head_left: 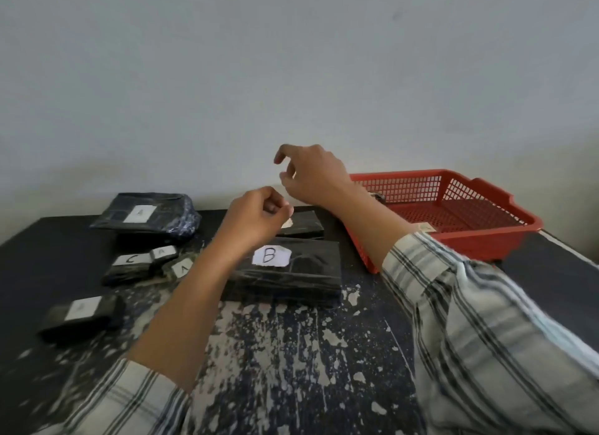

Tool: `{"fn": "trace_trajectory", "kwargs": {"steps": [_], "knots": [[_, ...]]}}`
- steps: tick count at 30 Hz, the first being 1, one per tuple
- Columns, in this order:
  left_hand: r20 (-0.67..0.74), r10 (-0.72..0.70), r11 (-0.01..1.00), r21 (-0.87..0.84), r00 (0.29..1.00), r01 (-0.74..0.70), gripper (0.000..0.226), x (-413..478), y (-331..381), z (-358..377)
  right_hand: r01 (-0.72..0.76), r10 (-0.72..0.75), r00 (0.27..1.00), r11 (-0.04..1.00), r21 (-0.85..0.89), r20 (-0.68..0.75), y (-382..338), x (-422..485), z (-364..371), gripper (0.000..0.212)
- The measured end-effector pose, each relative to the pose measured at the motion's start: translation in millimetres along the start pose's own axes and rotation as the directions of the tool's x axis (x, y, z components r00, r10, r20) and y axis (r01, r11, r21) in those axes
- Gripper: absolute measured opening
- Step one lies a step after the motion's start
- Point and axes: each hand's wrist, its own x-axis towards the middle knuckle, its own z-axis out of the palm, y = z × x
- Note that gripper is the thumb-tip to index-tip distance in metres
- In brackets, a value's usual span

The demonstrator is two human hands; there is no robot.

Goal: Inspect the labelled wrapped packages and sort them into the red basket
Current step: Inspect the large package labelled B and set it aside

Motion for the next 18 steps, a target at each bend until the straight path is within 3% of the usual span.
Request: {"fn": "trace_trajectory", "kwargs": {"steps": [5,9,12,18], "knots": [[0.022,0.004,0.998,0.069,1.0,-0.006,0.001,-26.7,-30.3,-34.0,0.029,-0.058,0.939,0.996,0.089,0.338,-24.5,-28.3,26.3,0.05],[0.019,-0.044,0.997,0.066,0.999,0.043,0.011,-46.5,-51.2,-47.0,-0.01,-0.041,0.847,0.996,0.093,0.529,-31.1,-49.4,45.3,0.093],[-0.008,-0.068,0.997,0.022,0.998,0.069,0.01,-57.2,-59.5,-54.3,0.018,0.018,0.836,0.998,-0.06,0.549,-37.5,-59.8,61.3,0.126],[-0.024,-0.122,0.992,-0.02,0.992,0.122,0.014,-73.6,-68.2,-63.6,0.024,0.068,0.884,0.981,-0.191,0.463,-46.5,-73.2,78.8,0.131]]}}
